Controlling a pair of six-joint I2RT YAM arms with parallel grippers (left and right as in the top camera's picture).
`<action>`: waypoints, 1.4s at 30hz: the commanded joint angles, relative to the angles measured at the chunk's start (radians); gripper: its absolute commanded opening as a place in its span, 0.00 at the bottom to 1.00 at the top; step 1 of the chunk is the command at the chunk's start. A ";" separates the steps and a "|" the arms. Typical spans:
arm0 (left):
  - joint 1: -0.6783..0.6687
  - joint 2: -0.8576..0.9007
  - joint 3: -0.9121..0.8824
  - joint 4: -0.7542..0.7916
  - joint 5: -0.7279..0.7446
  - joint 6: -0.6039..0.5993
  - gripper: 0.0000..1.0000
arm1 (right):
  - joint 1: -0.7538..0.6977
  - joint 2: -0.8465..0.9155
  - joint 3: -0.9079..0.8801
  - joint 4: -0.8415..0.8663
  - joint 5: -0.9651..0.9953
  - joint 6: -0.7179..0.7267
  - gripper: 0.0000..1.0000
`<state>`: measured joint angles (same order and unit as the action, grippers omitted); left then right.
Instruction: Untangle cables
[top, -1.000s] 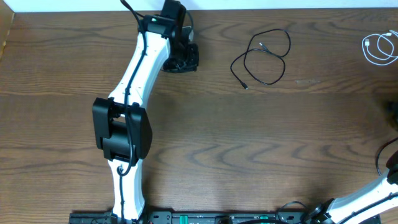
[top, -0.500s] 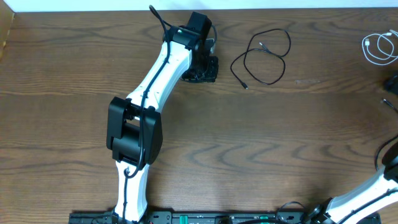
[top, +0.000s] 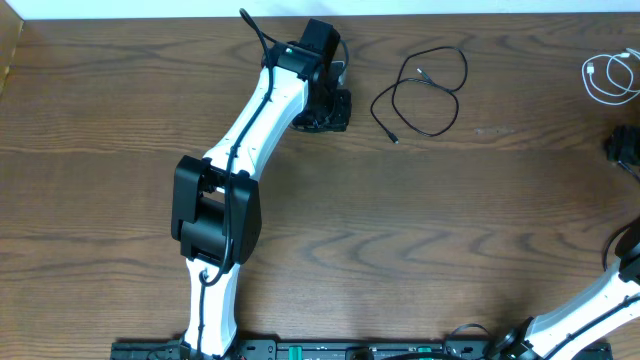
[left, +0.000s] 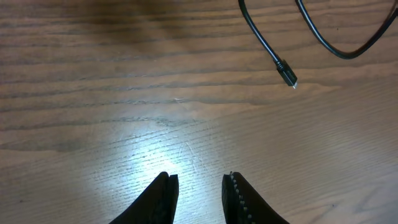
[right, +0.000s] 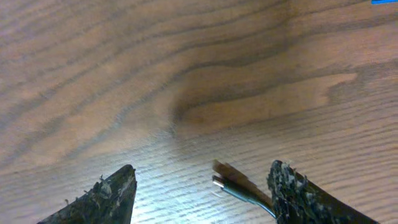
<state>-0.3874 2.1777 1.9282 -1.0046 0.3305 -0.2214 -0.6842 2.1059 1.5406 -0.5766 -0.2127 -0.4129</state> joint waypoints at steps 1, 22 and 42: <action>0.003 0.013 -0.006 0.000 -0.011 -0.005 0.29 | 0.002 0.015 0.000 -0.012 0.039 -0.056 0.63; 0.003 0.013 -0.006 0.001 -0.011 -0.005 0.29 | -0.091 0.024 -0.053 -0.028 0.119 -0.060 0.59; 0.003 0.013 -0.006 0.005 -0.011 -0.005 0.29 | -0.121 0.024 -0.142 0.073 0.067 0.037 0.18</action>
<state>-0.3874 2.1777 1.9282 -0.9977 0.3305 -0.2214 -0.8028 2.1193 1.4261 -0.5087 -0.1555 -0.4469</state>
